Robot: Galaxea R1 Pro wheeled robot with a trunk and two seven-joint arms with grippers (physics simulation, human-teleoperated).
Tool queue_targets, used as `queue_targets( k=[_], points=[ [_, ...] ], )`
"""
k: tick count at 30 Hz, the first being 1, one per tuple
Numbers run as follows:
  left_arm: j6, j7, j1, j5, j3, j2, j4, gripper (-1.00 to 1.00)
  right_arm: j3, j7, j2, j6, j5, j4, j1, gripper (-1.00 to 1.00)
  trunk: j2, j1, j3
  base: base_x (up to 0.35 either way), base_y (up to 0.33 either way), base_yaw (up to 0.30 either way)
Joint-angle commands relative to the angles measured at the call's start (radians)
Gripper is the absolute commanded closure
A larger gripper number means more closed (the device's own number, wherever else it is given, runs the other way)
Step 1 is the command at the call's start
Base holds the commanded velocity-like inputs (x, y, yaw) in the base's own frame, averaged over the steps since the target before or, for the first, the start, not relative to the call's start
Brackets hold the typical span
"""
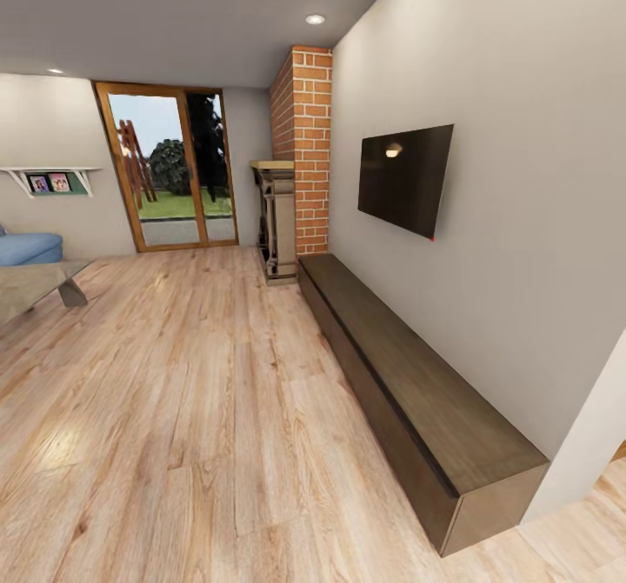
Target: In the kitchen, take the Vidalia onion out of the sink, dice it on the chopping board with the paring knife, put the diced onion into the bowl on the countertop, then place both the paring knife and the chopping board into the sink.
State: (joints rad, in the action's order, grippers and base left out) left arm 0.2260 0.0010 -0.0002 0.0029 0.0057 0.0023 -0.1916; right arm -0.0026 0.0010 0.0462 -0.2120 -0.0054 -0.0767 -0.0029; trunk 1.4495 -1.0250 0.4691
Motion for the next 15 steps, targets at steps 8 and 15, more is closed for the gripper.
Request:
queue_targets(
  k=[8, 15],
  points=[
    [0.005, 0.001, 0.000, 0.001, 0.001, -0.001, -0.155, -1.00, 0.000, -0.004, 0.000, -0.100, 0.001, -0.134, 0.000, -1.00, 0.000, 0.000, 0.001, 0.000, 0.000, 0.000],
    [0.005, 0.001, 0.000, 0.002, 0.002, -0.001, -0.284, -1.00, 0.000, -0.006, 0.000, -0.104, 0.001, -0.327, 0.000, -1.00, 0.000, 0.000, 0.001, 0.000, 0.000, 0.000]
  ],
)
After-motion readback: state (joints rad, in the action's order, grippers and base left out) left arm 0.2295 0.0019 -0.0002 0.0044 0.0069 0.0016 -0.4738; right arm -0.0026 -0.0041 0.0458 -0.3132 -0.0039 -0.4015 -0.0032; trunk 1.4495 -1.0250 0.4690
